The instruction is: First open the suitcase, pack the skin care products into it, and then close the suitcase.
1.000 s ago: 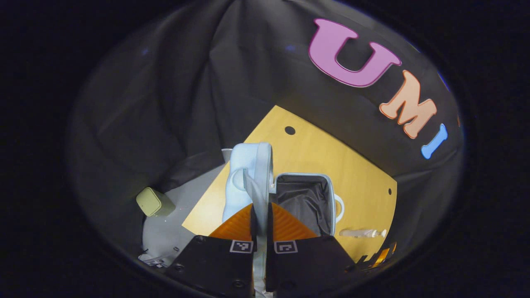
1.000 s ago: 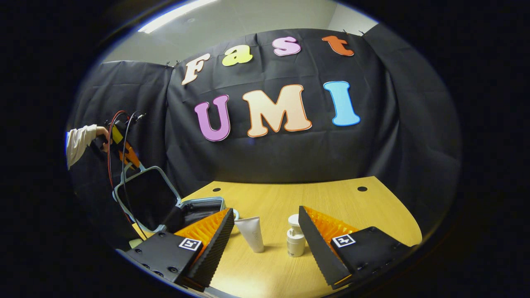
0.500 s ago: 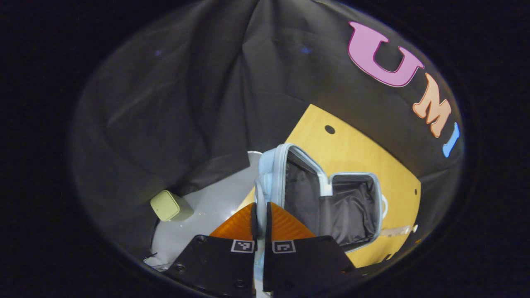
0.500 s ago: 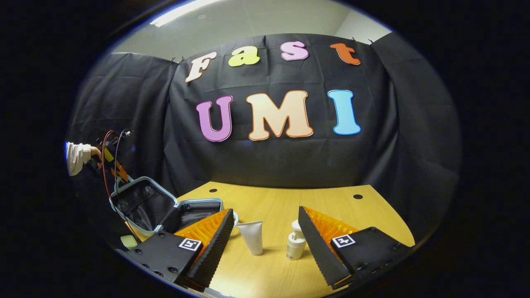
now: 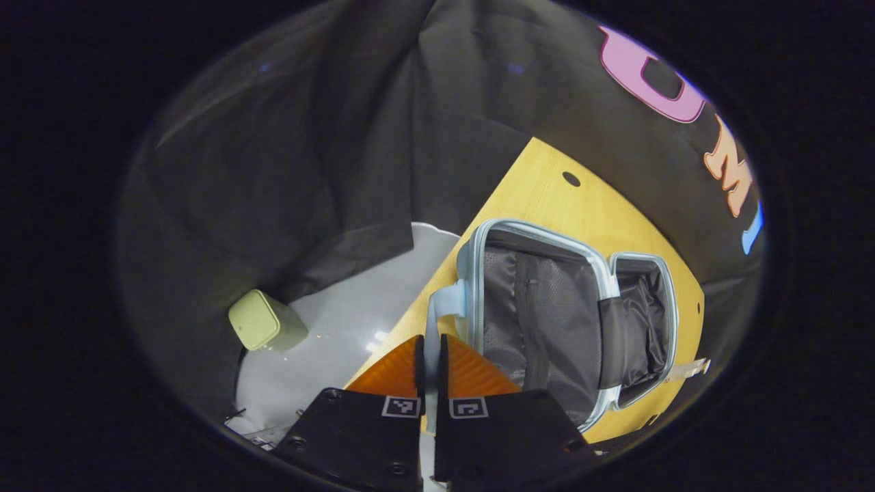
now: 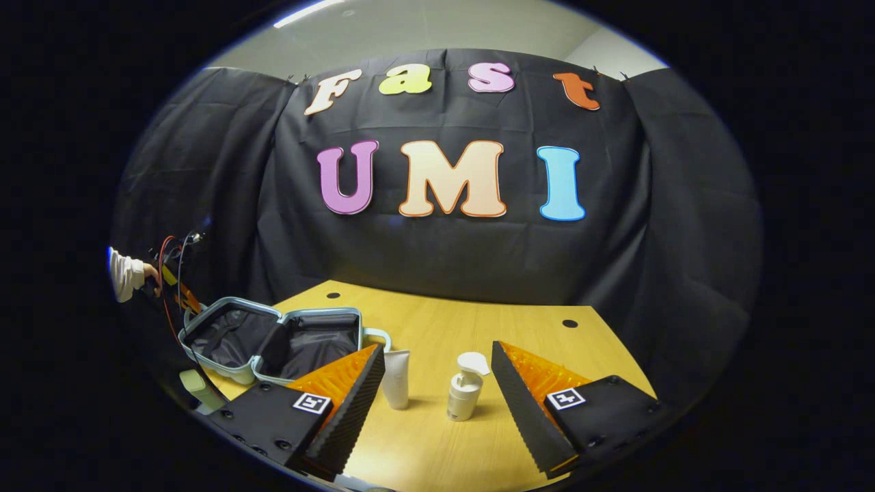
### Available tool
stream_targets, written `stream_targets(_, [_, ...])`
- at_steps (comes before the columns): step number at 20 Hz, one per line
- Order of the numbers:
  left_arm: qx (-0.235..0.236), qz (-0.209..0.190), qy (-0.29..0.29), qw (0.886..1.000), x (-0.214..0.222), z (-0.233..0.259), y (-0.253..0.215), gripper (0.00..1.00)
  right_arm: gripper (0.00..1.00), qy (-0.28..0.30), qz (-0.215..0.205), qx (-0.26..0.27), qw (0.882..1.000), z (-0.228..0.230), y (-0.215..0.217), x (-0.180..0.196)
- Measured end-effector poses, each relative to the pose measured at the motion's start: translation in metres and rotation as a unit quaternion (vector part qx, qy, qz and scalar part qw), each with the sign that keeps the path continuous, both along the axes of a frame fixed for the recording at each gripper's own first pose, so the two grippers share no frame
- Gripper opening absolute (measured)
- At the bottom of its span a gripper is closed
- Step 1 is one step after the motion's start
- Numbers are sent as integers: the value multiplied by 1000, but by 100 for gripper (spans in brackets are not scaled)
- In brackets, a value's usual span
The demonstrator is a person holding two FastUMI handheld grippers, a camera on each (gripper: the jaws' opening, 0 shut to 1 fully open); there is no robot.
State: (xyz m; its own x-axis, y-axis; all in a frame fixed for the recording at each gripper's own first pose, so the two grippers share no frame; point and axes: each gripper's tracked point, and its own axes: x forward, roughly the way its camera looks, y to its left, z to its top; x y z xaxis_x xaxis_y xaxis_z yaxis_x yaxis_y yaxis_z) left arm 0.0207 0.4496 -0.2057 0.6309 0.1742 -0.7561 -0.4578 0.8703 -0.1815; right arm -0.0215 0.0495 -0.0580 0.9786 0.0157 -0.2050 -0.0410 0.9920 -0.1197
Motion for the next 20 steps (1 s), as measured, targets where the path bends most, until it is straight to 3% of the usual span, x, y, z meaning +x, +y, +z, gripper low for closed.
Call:
stream_targets(8, [24, 13, 13, 1000, 7, -22, 3, 5, 98, 5, -6, -4, 1000, -5, -13, 2])
stream_targets(13, [84, 23, -37, 995, 6, 28, 0, 100, 98, 10, -1, 5, 1000, -11, -18, 6])
stream_targets(16, [123, 1, -91, 988, 4, 78, -30, 97, 98, 12, 4, 12, 1000, -14, -23, 9])
stream_targets(20, [146, -68, -168, 972, 7, 135, -123, 96, 98, 19, 10, 23, 999, -24, -30, 12])
